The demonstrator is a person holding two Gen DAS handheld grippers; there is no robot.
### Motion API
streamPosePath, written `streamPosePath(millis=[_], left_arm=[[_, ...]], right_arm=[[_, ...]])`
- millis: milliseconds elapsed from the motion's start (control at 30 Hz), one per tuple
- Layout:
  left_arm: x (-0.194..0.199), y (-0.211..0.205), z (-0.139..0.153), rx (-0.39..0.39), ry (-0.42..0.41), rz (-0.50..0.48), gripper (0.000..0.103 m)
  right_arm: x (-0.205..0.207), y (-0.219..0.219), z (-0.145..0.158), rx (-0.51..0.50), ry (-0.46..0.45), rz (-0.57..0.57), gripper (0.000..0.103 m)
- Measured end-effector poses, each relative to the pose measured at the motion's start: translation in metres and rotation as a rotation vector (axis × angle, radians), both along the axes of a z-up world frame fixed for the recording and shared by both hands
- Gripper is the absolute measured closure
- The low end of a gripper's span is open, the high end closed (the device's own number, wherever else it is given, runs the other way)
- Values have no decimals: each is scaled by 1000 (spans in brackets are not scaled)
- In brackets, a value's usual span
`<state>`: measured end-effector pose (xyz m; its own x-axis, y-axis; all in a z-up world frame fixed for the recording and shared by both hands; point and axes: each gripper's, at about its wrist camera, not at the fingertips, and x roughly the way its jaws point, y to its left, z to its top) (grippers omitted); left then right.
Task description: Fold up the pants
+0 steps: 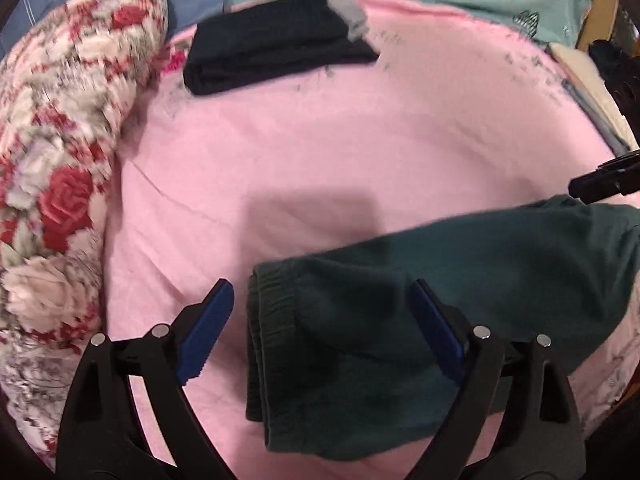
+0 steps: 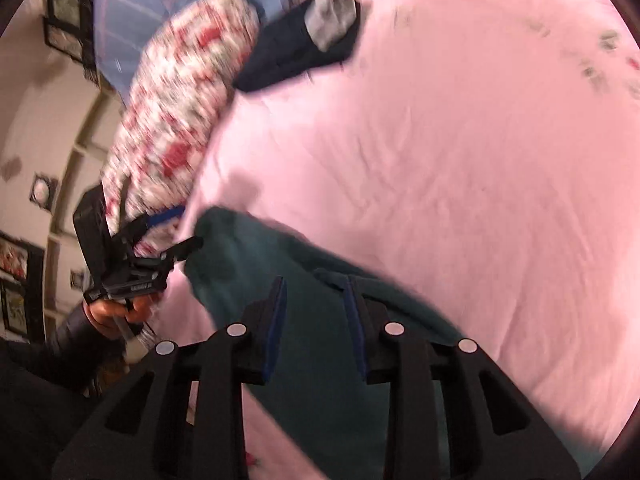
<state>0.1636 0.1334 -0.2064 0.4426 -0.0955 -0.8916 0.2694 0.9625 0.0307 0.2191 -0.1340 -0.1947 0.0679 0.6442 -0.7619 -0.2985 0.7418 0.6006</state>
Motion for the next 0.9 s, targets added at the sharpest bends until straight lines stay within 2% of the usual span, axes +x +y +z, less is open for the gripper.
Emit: streamPosePath(millis=[100, 167, 233, 333, 400, 433, 467, 533, 633, 700, 767, 833, 900], left_arm=[[2, 8, -15, -12, 41, 33, 11], [2, 14, -18, -33, 49, 45, 11], [4, 16, -20, -36, 58, 54, 8], [7, 17, -22, -32, 64, 74, 5], [8, 16, -23, -30, 69, 84, 4], [9, 15, -24, -22, 68, 88, 3], [10, 13, -23, -19, 68, 91, 3], [11, 13, -23, -15, 73, 99, 2], [12, 13, -24, -12, 76, 114, 2], [12, 14, -24, -13, 79, 123, 2], [11, 13, -24, -6, 80, 126, 2], [11, 13, -23, 6, 76, 124, 2], [12, 12, -23, 11, 73, 128, 2]], right_arm=[[2, 6, -20, -55, 78, 108, 73], [-3, 8, -27, -93, 77, 168, 71], [-1, 10, -30, -66, 90, 207, 60], [12, 18, -29, -27, 67, 228, 50], [18, 22, -38, 52, 137, 234, 48], [18, 22, -43, 102, 180, 234, 42], [22, 23, -47, 146, 215, 235, 40], [23, 31, -52, 208, 293, 270, 40], [26, 32, -51, 273, 301, 254, 40], [35, 27, -54, 334, 315, 181, 40], [46, 18, -56, 399, 325, 88, 45], [58, 6, -56, 403, 302, 14, 82], [67, -2, -58, 327, 287, -5, 94]])
